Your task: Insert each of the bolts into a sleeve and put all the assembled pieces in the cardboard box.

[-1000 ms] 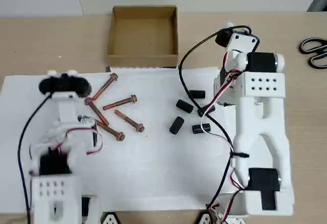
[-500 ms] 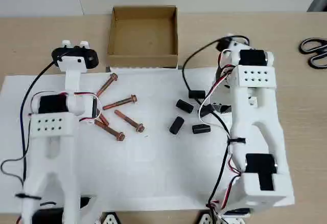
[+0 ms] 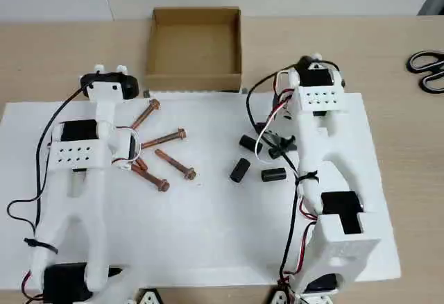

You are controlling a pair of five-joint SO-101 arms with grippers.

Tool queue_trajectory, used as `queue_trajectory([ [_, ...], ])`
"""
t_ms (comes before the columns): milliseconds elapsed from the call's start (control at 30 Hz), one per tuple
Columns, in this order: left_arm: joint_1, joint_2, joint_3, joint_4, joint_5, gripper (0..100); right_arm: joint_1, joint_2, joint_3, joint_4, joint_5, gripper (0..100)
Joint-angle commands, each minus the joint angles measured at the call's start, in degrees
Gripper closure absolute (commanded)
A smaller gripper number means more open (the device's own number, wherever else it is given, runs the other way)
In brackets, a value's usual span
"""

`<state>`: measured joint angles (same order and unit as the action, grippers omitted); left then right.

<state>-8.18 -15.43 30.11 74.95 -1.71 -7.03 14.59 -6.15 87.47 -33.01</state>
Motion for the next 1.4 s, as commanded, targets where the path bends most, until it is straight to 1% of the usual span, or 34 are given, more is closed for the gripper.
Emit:
queue_trajectory([
  [0,0.0,-0.1,-2.3,-1.1,-0.4,99,-0.3,-0.4,-1.9,-2.1,-0.9,99.0],
  [200,0.1,-0.1,-2.2,-1.5,-0.4,99,-0.5,-0.4,-1.9,-2.2,-1.0,99.0],
  [300,0.1,-0.1,-2.1,-2.2,-0.4,95,-0.6,-0.4,-2.0,-2.2,-1.0,98.3],
  [400,0.1,-0.1,-2.1,-2.4,-0.3,91,-0.6,-0.4,-2.0,-2.2,-1.1,91.3],
  [467,0.1,-0.1,-2.0,-3.1,-0.3,90,-0.6,-0.4,-2.0,-2.2,-1.1,85.4],
  [533,0.1,-0.1,-1.5,-3.8,-0.4,90,-1.3,-0.3,-2.0,-2.2,-1.1,82.3],
  [667,0.1,-0.1,0.9,-6.9,-0.4,90,-3.3,0.0,-2.0,-2.4,-1.8,84.5],
  [767,0.1,-0.1,3.2,-9.5,-0.4,90,-3.8,0.1,-1.9,-4.5,-1.9,86.6],
  [867,0.1,-0.1,4.7,-11.1,-0.4,90,-4.1,0.2,-1.9,-6.5,-1.9,86.6],
  [1133,0.1,-0.1,5.6,-12.0,-0.5,90,-3.7,5.1,-1.9,-5.1,-2.7,86.6],
  [1267,0.0,-0.1,5.6,-12.0,-0.5,90,-3.6,7.3,-1.9,-6.4,-3.4,86.6],
  [1367,-0.1,-0.1,5.7,-11.8,-1.9,90,-3.6,8.3,-1.9,-6.8,-3.4,86.7],
])
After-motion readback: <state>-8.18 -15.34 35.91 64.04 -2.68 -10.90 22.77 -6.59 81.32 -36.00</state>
